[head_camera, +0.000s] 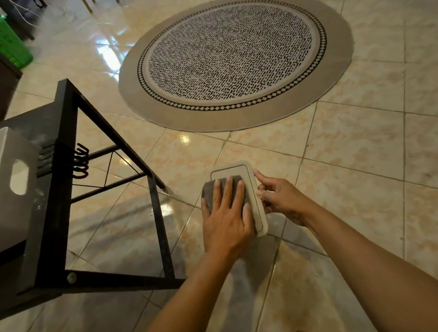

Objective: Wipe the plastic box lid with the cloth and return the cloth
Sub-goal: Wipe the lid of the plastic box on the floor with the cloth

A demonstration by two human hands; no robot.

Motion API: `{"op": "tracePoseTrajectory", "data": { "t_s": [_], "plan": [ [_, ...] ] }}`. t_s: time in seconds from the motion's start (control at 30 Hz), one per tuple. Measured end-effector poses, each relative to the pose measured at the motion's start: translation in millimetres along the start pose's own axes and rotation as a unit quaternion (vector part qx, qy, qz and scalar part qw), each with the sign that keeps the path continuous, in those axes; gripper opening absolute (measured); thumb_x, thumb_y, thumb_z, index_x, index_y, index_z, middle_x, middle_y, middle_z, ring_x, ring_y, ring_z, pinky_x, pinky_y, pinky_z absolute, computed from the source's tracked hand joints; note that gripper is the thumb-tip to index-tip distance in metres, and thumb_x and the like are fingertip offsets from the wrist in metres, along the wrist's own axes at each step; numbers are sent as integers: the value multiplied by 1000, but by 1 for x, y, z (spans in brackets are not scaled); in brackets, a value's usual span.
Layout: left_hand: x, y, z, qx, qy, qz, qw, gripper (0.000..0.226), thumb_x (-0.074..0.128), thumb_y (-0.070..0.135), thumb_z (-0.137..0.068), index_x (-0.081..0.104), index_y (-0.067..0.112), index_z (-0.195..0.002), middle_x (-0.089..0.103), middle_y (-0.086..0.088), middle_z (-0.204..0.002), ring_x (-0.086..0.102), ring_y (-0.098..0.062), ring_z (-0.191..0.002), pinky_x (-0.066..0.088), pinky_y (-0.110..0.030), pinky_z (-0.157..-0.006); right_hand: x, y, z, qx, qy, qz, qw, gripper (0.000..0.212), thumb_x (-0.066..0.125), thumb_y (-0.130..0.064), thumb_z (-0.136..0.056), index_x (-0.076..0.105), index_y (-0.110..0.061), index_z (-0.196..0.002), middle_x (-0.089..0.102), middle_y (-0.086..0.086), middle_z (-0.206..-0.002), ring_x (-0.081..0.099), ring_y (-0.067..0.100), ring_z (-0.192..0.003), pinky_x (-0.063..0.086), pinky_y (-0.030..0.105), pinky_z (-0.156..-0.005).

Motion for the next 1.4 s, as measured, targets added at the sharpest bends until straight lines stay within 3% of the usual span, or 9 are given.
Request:
{"op": "tracePoseTrajectory", "data": {
  "t_s": [0.13, 0.27, 0.43, 0.63, 0.8, 0.9, 1.0, 1.17, 1.4],
  "plan": [
    [-1, 8, -8, 10, 4, -29, 1000, 61, 11, 46, -98, -5, 31, -155, -13, 7, -163, -23, -19, -146, -9, -56, -115, 0, 1, -2, -2, -1, 5, 1000, 60, 53, -4, -95, 32, -26, -147, 46, 6, -85, 48, 16, -71, 53, 22, -62],
    [-4, 1, -3, -20, -11, -11, 1000, 61, 12, 44, -100, -11, 28, -154, -17, 3, -162, -26, -19, -145, -2, -56, -119, 2, -1, -2, -2, 4, 4, 1000, 61, 52, -4, -95, 31, -26, -147, 46, 4, -83, 50, 12, -67, 52, 21, -60],
    [3, 30, 5, -5, -8, -37, 999, 60, 11, 45, -100, -6, 27, -155, -16, 10, -161, -25, -20, -146, -11, -57, -116, 2, -1, -2, -5, -1, 16, 1000, 58, 52, -7, -96, 33, -25, -147, 46, 4, -82, 48, 15, -68, 53, 23, -62],
    [-8, 27, 8, -50, -31, -11, 998, 62, 10, 43, -98, -16, 25, -151, -20, 4, -161, -26, -19, -145, -12, -51, -117, 4, -2, 1, -5, 5, 8, 1000, 61, 52, -2, -95, 32, -25, -147, 45, 5, -83, 46, 14, -66, 50, 24, -60],
    [-22, 5, -2, -23, -14, 108, 994, 57, 27, 39, -103, 5, 27, -154, -8, 7, -162, -17, -14, -146, 2, -47, -121, 1, -1, 1, -2, -3, 5, 1000, 61, 52, -4, -95, 30, -26, -148, 46, 4, -83, 49, 13, -66, 53, 23, -60],
    [-20, -10, 5, -34, 1, 50, 998, 58, 26, 53, -100, 4, 39, -152, -8, 9, -161, -21, -19, -146, -4, -53, -119, 3, -1, 0, -4, -3, -1, 1000, 61, 51, -3, -95, 30, -25, -148, 46, 4, -84, 49, 13, -68, 53, 22, -60],
    [-13, -3, 0, -22, -7, 7, 1000, 65, 16, 62, -96, 0, 38, -154, -12, 5, -162, -25, -25, -145, -8, -55, -116, 3, -1, -2, -7, -4, -3, 1000, 61, 51, -2, -95, 31, -24, -148, 45, 2, -82, 49, 10, -66, 52, 21, -59],
    [-7, 0, 5, -35, 14, 1, 999, 67, 13, 60, -97, 1, 30, -155, -7, -1, -164, -24, -26, -146, 0, -52, -120, 3, 0, -2, -9, 3, 7, 1000, 60, 51, -2, -95, 32, -24, -148, 44, 3, -82, 48, 9, -64, 52, 20, -59],
    [-10, -3, -13, -36, -7, -19, 999, 66, 12, 60, -97, -5, 33, -155, -13, 0, -163, -27, -26, -145, -7, -51, -119, 4, 1, -3, -11, 3, 17, 1000, 59, 51, -4, -95, 32, -25, -148, 47, 2, -80, 51, 5, -60, 51, 19, -58]
  ]
}}
Point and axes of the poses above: each hand's wrist, its own z-axis away from the middle knuckle, its own x-axis out of the palm, y = z × x, the point moved 1 cm from there along -z, towards the middle knuckle
